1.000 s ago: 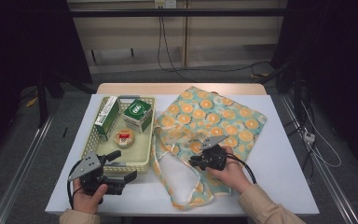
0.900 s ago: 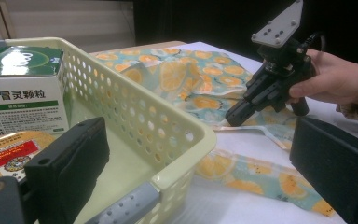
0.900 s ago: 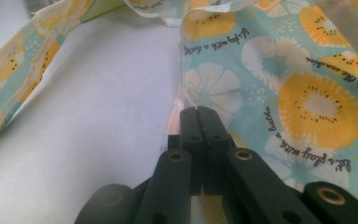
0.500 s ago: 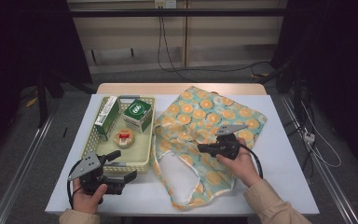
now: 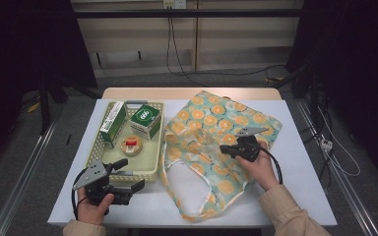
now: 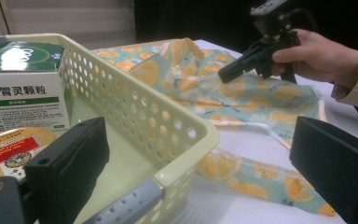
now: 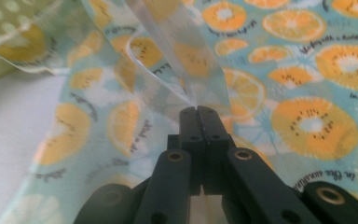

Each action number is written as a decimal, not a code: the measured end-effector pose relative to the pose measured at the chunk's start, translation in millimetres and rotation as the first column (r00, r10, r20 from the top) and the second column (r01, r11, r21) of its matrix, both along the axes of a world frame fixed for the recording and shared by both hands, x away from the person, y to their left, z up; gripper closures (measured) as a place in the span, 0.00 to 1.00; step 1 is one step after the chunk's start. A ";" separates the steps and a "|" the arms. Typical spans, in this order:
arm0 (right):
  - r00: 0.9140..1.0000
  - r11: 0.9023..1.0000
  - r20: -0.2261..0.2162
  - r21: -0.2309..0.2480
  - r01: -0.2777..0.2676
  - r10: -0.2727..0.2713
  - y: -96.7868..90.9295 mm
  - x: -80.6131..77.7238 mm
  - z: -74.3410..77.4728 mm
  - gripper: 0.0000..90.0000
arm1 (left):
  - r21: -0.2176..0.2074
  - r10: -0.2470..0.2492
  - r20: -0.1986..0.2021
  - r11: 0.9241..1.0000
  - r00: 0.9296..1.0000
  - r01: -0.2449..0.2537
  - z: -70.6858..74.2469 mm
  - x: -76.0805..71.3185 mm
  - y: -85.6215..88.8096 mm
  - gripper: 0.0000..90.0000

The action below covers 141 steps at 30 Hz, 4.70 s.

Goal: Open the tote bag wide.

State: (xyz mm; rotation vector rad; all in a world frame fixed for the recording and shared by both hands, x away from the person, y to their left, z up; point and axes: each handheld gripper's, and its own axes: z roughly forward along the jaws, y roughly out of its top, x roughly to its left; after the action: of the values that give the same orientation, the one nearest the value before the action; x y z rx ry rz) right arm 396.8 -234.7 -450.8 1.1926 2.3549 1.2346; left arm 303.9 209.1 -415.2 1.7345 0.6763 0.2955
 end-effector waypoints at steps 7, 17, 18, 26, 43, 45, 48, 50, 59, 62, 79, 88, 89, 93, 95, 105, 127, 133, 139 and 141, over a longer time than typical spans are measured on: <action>1.000 0.998 -0.001 -0.067 -0.001 0.001 2.5 4.7 -13.7 0.98 | 0.001 -0.001 0.000 1.000 1.000 0.001 -0.2 0.0 0.3 0.05; 0.995 0.994 0.056 -0.067 0.086 -0.082 -11.8 3.4 -7.5 0.99 | 0.004 -0.005 0.002 1.000 1.000 0.005 -0.1 0.0 -0.1 0.05; 0.996 0.994 0.045 -0.066 0.083 -0.081 -13.2 3.4 -8.5 0.98 | 0.004 -0.004 0.001 1.000 1.000 0.004 -0.1 0.0 -0.3 0.05; 0.999 1.000 0.035 -0.029 0.003 -0.002 1.5 -5.0 -2.1 0.85 | 0.003 -0.007 0.003 1.000 1.000 0.007 0.1 -0.2 -0.9 0.05; 0.987 0.992 0.104 -0.026 -0.124 0.126 30.5 -18.7 34.7 0.69 | -0.003 0.001 0.003 1.000 1.000 0.000 0.3 -0.2 0.4 0.05; 0.982 0.987 0.105 -0.035 -0.155 0.158 36.7 -18.3 36.9 0.71 | -0.004 0.002 -0.001 1.000 1.000 -0.002 0.0 0.0 0.2 0.05; 0.971 0.975 0.092 -0.020 -0.220 0.220 48.0 -16.3 36.9 0.79 | 0.002 -0.003 -0.001 1.000 1.000 0.003 -0.5 0.0 -0.7 0.05; 0.968 0.971 0.070 -0.029 -0.239 0.240 55.4 -13.0 31.0 0.81 | 0.003 -0.005 0.001 1.000 1.000 0.005 -0.7 0.2 -0.7 0.05; 0.985 0.982 0.043 -0.096 -0.162 0.166 61.6 9.5 -6.6 0.66 | -0.004 0.003 -0.010 1.000 1.000 -0.003 -2.5 1.2 1.5 0.05; 0.991 0.989 0.029 -0.079 -0.127 0.130 53.6 16.0 -10.6 0.62 | -0.003 0.000 -0.009 1.000 1.000 0.000 -2.4 1.6 1.9 0.05; 0.984 0.979 0.065 -0.134 -0.155 0.165 53.3 15.5 -15.4 0.99 | 0.000 -0.005 -0.012 1.000 1.000 0.005 -3.2 2.2 0.1 0.05; 0.987 0.985 0.007 -0.067 -0.158 0.159 47.5 15.1 -9.9 1.00 | 0.002 -0.005 -0.005 1.000 1.000 0.005 -2.0 1.1 -0.4 0.05; 0.986 0.984 0.007 -0.067 -0.164 0.165 46.9 13.6 -6.7 1.00 | 0.002 -0.005 -0.005 1.000 1.000 0.005 -2.0 1.4 -0.3 0.05; 0.985 0.985 0.010 -0.021 -0.170 0.170 41.1 10.5 8.7 1.00 | 0.006 -0.006 -0.005 1.000 1.000 0.006 -1.8 1.4 -0.6 0.05; 0.985 0.985 0.023 -0.014 -0.169 0.170 38.0 10.0 17.0 1.00 | 0.008 -0.010 -0.001 1.000 1.000 0.010 -1.3 1.2 -1.1 0.05; 0.991 0.993 0.077 0.017 -0.114 0.113 17.6 29.2 47.1 1.00 | 0.006 -0.009 -0.007 1.000 1.000 0.009 -2.1 1.5 -1.6 0.05; 0.999 0.999 -0.031 -0.039 -0.007 0.006 7.5 55.3 -14.7 0.72 | 0.000 -0.013 -0.015 1.000 1.000 0.013 -3.8 1.8 -0.8 0.05; 0.999 0.999 -0.032 -0.035 -0.034 0.032 15.0 46.4 -14.9 0.46 | 0.004 -0.017 -0.013 1.000 1.000 0.017 -3.5 1.7 -2.3 0.05; 0.998 0.988 0.030 -0.145 -0.052 0.057 25.0 40.2 -15.4 0.46 | 0.004 -0.015 -0.013 1.000 1.000 0.015 -3.4 1.8 -2.0 0.05; 0.998 0.989 0.034 -0.143 -0.043 0.048 21.8 41.4 -15.1 0.58 | 0.004 -0.014 -0.012 1.000 1.000 0.014 -3.2 1.5 -2.0 0.05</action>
State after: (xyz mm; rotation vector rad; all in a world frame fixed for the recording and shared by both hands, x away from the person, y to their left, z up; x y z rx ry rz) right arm 438.2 -213.0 -465.9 1.0675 2.4098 1.0717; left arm 305.5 207.1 -418.4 1.7454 0.6728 0.2769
